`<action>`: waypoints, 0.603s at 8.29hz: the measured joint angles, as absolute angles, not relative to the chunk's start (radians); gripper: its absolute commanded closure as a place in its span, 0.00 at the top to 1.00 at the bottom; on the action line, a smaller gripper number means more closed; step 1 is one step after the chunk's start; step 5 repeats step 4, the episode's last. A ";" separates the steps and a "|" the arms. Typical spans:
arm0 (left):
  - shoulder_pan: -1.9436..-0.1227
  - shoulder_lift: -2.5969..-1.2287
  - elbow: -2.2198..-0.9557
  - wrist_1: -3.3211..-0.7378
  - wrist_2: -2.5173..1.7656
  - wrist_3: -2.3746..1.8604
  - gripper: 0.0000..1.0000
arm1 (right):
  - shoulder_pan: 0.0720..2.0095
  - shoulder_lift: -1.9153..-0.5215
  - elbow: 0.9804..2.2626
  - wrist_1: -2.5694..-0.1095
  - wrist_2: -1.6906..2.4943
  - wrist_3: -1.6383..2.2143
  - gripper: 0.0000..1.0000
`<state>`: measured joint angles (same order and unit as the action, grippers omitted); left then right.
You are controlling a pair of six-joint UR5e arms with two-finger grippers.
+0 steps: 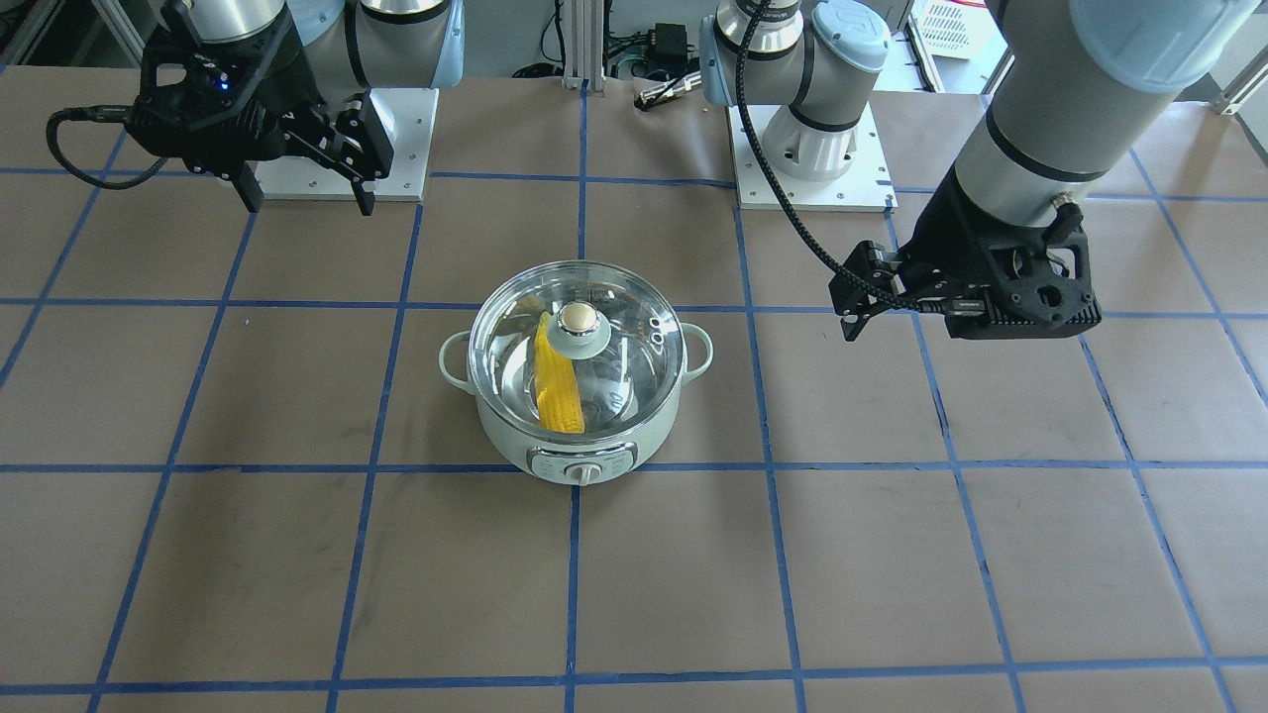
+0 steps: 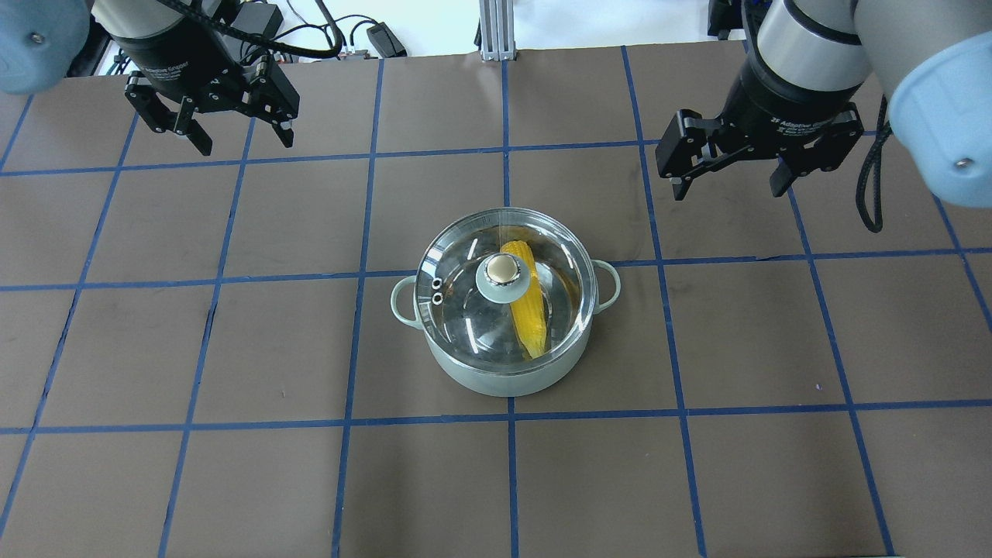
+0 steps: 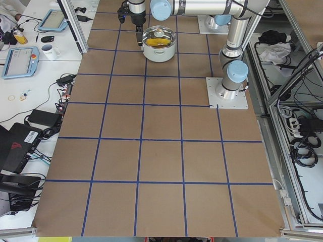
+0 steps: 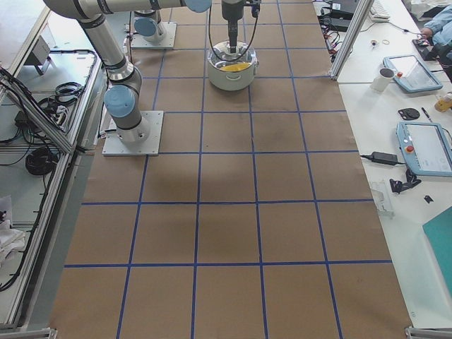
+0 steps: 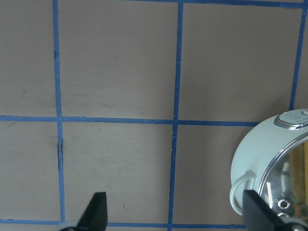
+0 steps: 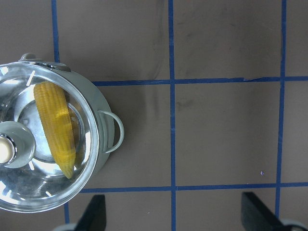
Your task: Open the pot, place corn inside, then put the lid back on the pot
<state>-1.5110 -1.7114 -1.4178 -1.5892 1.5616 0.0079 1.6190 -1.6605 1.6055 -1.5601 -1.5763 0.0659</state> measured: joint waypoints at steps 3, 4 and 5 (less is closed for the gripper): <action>-1.511 -1.705 -1.413 -1.586 1.563 0.008 1.00 | 1.620 -1.663 1.607 -1.558 -1.575 0.067 1.00; -1.511 -1.695 -1.412 -1.591 1.564 0.008 1.00 | 1.620 -1.663 1.608 -1.557 -1.576 0.067 1.00; -1.511 -1.695 -1.412 -1.591 1.564 0.008 1.00 | 1.620 -1.663 1.608 -1.557 -1.576 0.067 1.00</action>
